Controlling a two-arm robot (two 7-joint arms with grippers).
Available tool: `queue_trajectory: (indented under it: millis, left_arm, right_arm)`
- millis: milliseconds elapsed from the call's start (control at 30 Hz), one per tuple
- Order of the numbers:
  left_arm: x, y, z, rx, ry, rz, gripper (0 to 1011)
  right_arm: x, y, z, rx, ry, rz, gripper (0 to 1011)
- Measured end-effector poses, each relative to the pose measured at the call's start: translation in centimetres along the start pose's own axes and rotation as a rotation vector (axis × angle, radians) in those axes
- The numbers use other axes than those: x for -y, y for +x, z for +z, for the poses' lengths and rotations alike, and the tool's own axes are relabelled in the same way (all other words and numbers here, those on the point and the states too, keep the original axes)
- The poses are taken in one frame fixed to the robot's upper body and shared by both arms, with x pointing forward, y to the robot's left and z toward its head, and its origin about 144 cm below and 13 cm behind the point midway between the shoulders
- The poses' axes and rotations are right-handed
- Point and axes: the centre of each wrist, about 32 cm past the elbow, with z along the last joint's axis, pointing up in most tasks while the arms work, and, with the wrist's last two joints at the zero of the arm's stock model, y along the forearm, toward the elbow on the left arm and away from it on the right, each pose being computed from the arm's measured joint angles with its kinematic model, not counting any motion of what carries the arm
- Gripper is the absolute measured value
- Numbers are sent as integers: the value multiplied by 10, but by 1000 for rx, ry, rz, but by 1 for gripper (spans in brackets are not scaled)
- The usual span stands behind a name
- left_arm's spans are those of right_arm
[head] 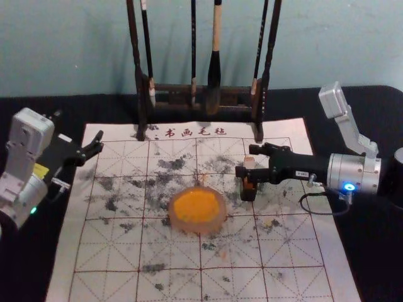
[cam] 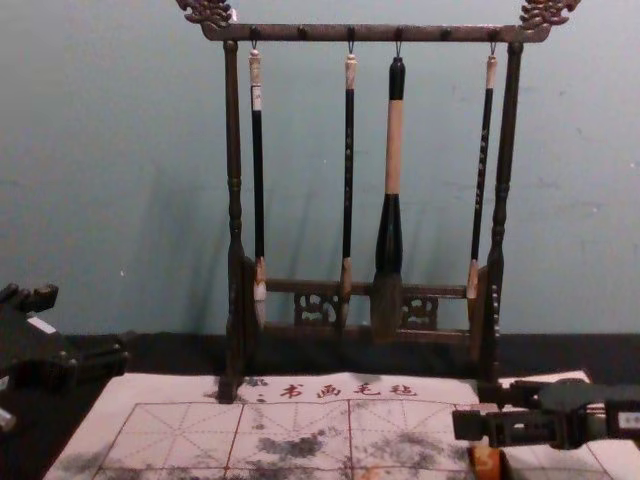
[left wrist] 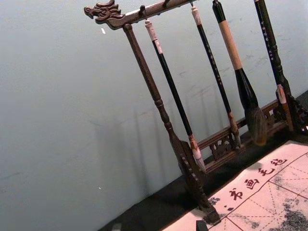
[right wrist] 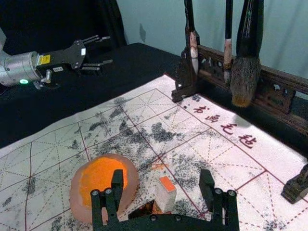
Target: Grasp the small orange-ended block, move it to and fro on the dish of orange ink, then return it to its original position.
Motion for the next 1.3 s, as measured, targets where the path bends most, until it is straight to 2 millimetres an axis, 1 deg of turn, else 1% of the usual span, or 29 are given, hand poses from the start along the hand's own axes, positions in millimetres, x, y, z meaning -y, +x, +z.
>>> queue_trajectory:
  millis: [733, 1000, 1033, 1200, 1233, 1300]
  left_arm:
    - [0, 0, 0, 0, 0, 0, 1001]
    - [0, 0, 0, 0, 0, 0, 1001]
    - [0, 0, 0, 0, 0, 0, 1001]
    - [0, 0, 0, 0, 0, 0, 1001]
    - [0, 0, 0, 0, 0, 0, 1001]
    - [0, 0, 0, 0, 0, 0, 1001]
  right_arm:
    - [-1, -1, -1, 8, 0, -3, 995]
    - [-1, -1, -1, 7, 0, -3, 822]
    - [-1, -1, -1, 7, 0, -3, 765]
    - [-1, -1, -1, 7, 0, -3, 627]
    - [-1, -1, -1, 6, 0, -3, 569]
    - [-1, -1, -1, 6, 0, -3, 529]
